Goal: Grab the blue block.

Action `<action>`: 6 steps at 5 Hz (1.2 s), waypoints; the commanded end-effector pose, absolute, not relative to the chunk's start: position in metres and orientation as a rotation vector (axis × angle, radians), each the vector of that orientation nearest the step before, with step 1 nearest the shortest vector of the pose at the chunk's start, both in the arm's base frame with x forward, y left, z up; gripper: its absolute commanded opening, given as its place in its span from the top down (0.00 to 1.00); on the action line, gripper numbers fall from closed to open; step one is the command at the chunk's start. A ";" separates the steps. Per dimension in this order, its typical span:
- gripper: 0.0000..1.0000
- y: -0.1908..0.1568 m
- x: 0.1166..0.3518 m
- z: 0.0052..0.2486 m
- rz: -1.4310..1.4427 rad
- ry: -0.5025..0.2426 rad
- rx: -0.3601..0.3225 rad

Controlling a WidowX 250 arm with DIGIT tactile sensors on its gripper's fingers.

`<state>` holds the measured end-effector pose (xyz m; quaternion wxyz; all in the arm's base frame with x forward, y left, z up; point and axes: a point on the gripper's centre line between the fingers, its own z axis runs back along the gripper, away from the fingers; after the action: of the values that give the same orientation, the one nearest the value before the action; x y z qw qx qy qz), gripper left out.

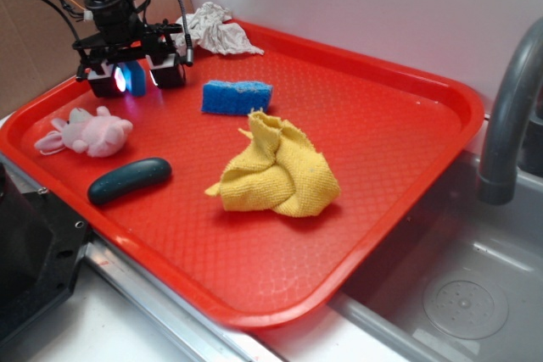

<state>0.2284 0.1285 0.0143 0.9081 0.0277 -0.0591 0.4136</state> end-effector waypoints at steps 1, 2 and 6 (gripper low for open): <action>1.00 0.124 0.227 0.084 0.623 -0.180 0.024; 1.00 0.088 0.231 0.135 0.388 -0.246 0.000; 1.00 -0.035 0.211 0.232 -0.009 -0.153 -0.105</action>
<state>0.2117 -0.0491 0.2135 0.9978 -0.0486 -0.0448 -0.0049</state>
